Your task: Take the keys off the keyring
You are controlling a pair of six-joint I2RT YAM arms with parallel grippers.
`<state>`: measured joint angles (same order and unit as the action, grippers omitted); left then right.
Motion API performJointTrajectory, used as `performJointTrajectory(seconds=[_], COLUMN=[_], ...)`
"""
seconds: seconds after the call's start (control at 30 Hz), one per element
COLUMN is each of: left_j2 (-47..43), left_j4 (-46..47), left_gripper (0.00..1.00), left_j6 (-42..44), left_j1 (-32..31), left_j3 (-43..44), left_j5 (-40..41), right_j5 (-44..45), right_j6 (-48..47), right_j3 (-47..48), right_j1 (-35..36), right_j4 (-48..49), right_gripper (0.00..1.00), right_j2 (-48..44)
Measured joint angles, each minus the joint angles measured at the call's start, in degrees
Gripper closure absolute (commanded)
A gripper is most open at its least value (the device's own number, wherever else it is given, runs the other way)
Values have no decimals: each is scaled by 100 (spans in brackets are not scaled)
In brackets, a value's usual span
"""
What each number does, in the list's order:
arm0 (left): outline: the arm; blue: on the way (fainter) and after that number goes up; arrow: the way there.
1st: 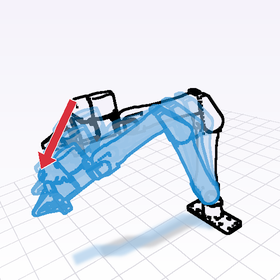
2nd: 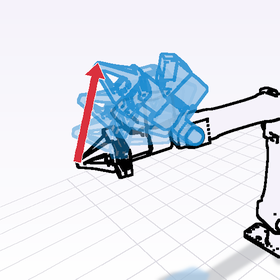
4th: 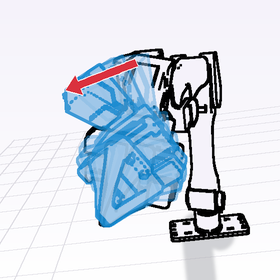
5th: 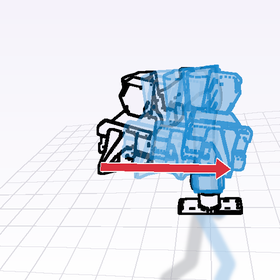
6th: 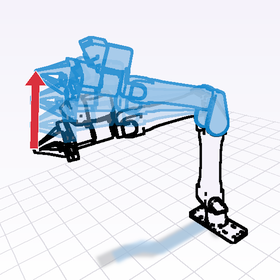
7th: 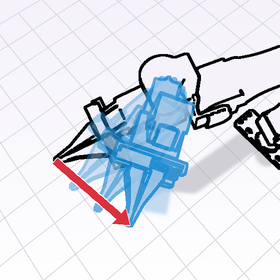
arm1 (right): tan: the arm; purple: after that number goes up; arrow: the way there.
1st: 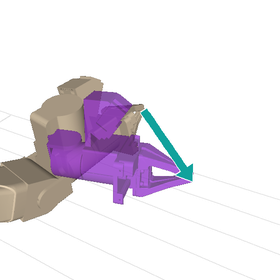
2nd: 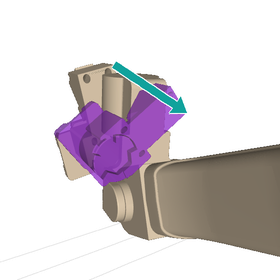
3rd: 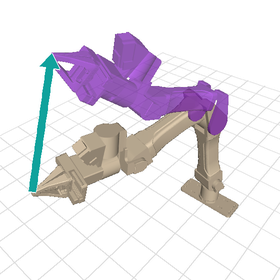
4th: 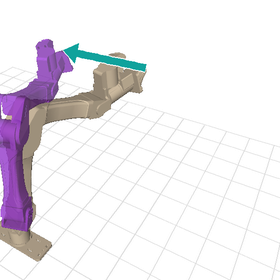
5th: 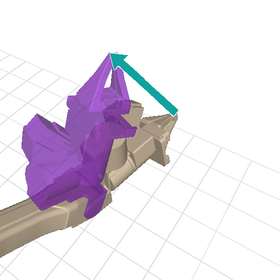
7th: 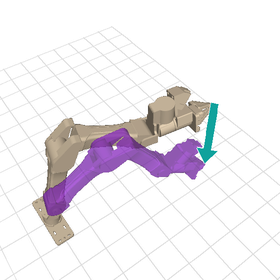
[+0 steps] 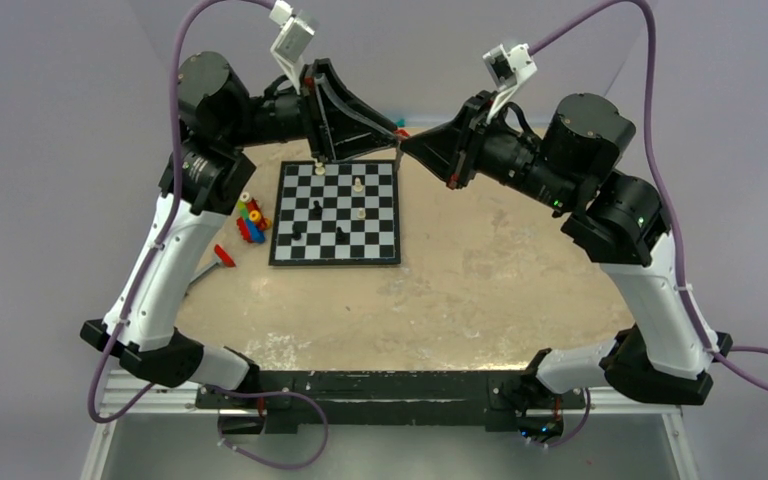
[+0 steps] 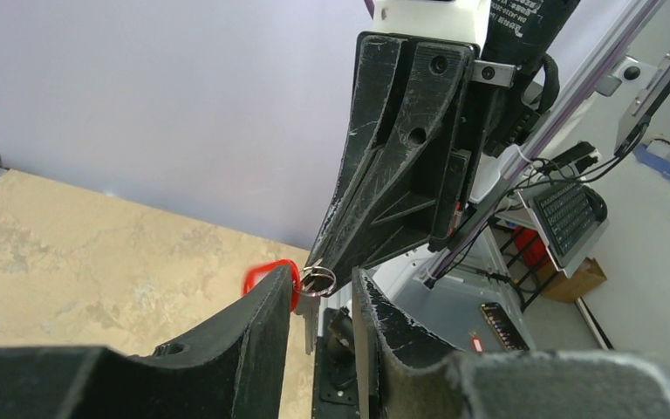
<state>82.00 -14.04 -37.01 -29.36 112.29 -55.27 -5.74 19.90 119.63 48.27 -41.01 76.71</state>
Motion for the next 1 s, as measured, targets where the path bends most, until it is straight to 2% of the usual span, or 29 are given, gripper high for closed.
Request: performJointTrajectory(seconds=[0.3,0.53,0.8,1.0], left_j2=[17,17,17,17], left_j4=[22,11,-35,-24], left_gripper=[58,65,78,100], left_j6=[7,17,42,68], left_j1=[-2,-2,0,7], left_j3=[-87,-87,-87,-94], left_j5=[-4,0,39,101], right_j5=[0,0,-22,-28], right_j6=[0,2,0,0], right_j3=[-11,-70,-76,-81], right_j1=[-2,-2,0,4], right_j4=[-2,15,31,28], right_gripper=[100,100,100,100], right_j2=[4,2,2,2])
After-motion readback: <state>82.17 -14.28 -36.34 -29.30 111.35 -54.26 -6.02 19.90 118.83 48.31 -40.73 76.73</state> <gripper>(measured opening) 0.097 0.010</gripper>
